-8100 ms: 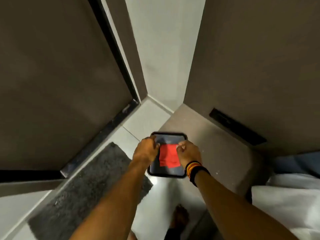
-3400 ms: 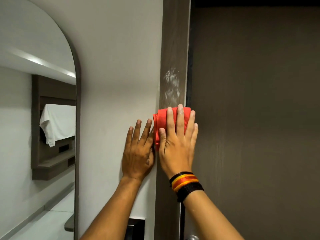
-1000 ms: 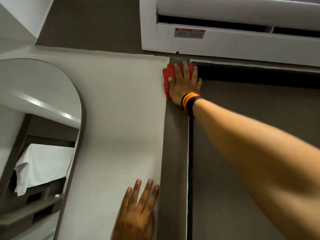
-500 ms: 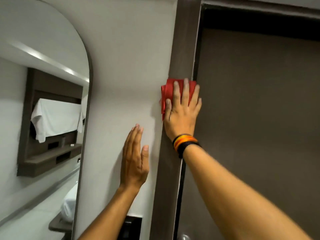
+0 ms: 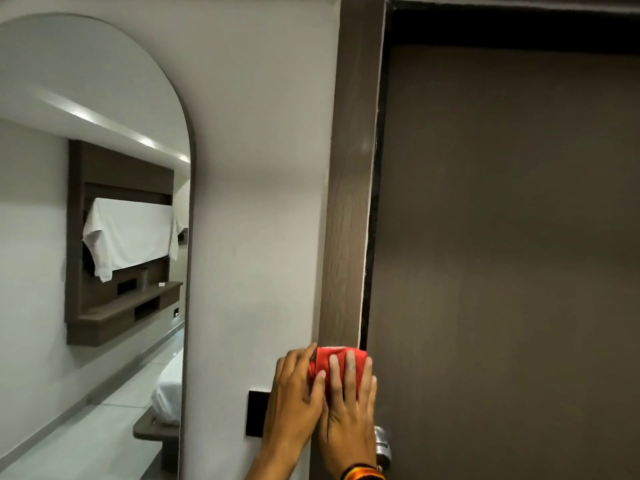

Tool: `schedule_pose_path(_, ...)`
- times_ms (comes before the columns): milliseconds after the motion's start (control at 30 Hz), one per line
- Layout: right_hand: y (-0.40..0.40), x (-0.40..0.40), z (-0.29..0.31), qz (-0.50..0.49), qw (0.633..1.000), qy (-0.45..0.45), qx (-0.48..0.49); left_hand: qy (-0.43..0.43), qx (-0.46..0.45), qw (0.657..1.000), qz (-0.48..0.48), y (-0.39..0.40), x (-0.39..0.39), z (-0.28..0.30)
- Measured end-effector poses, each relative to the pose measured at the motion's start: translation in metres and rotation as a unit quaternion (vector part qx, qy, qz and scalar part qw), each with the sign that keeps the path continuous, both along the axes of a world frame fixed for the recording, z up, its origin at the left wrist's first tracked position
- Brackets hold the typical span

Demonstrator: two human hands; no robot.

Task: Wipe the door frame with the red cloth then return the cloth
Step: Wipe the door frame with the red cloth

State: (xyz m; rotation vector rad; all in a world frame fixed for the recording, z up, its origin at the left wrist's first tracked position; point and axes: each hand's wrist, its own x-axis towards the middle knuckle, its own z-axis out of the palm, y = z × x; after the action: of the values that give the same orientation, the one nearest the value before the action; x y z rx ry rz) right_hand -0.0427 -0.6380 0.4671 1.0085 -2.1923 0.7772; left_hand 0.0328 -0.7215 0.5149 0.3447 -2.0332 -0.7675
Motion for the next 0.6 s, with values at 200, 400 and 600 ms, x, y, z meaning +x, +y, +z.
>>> schedule_pose_path(200,0.054,0.039,-0.002,0.125,0.976,-0.173,-0.035,-0.029,0.076,0.997,-0.002,0.033,0.021,-0.021)
schedule_pose_path(400,0.157,0.049,-0.011,0.174,0.839,-0.427,-0.291,-0.037,0.010,0.987,-0.154,0.095,0.035,-0.028)
schedule_pose_path(600,0.278,0.049,-0.044,0.170,0.740,-0.547,-0.351,-0.091,0.154,0.947,-0.269,0.182,0.024,-0.058)
